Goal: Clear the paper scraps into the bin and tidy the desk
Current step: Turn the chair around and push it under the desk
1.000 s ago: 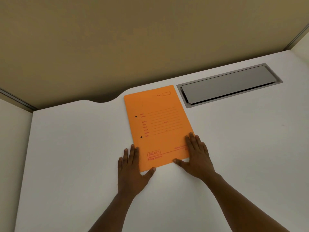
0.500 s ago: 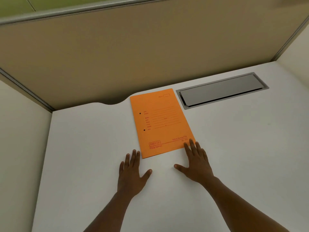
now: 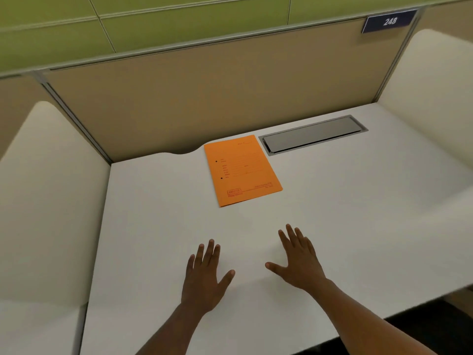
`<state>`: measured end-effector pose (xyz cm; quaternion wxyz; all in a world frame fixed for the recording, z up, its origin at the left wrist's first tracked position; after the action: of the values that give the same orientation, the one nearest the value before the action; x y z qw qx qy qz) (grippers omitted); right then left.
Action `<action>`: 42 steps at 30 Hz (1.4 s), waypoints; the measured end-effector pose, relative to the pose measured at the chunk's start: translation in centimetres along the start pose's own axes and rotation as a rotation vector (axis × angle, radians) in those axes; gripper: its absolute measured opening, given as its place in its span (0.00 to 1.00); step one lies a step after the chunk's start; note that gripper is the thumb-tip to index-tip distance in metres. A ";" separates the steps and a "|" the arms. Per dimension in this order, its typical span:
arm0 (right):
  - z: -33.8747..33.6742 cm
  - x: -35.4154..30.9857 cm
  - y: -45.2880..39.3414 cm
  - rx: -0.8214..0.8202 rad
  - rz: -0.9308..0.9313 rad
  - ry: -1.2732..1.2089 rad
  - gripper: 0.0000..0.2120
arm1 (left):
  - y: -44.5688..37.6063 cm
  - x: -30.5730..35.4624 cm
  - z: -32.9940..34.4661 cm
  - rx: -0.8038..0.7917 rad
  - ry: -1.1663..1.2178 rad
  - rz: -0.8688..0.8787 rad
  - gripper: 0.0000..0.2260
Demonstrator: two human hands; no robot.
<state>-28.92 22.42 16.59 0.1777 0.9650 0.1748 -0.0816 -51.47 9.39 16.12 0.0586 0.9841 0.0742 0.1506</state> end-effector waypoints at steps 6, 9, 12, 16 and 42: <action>1.4 0.6 9.2 0.038 0.069 -0.033 0.55 | 7.9 2.5 0.5 -0.030 -0.009 0.009 0.47; 2.2 0.7 14.6 0.052 0.092 -0.038 0.52 | 12.2 3.8 0.4 -0.026 -0.037 0.000 0.47; 3.2 0.6 20.1 0.076 0.091 -0.054 0.48 | 16.7 5.5 0.7 -0.026 -0.017 0.019 0.46; 4.3 0.9 27.1 0.123 0.113 -0.083 0.48 | 21.8 7.9 1.1 -0.014 -0.026 0.078 0.46; 2.4 19.8 60.7 0.357 0.286 -0.291 0.44 | 40.1 40.8 6.3 0.113 0.068 0.493 0.32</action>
<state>11.42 -25.57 29.12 0.0376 0.9741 -0.0078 -0.2229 -5.92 -23.84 27.44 -0.0375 0.9685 -0.1579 0.1890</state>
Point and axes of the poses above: each hand's wrist, its own y-axis away from the middle knuckle, its own z-axis out of the palm, x = y × z, the point moved 6 cm from there along -y, towards the middle knuckle, and after that the axes turned 8 degrees about z, right-handed, at the moved point
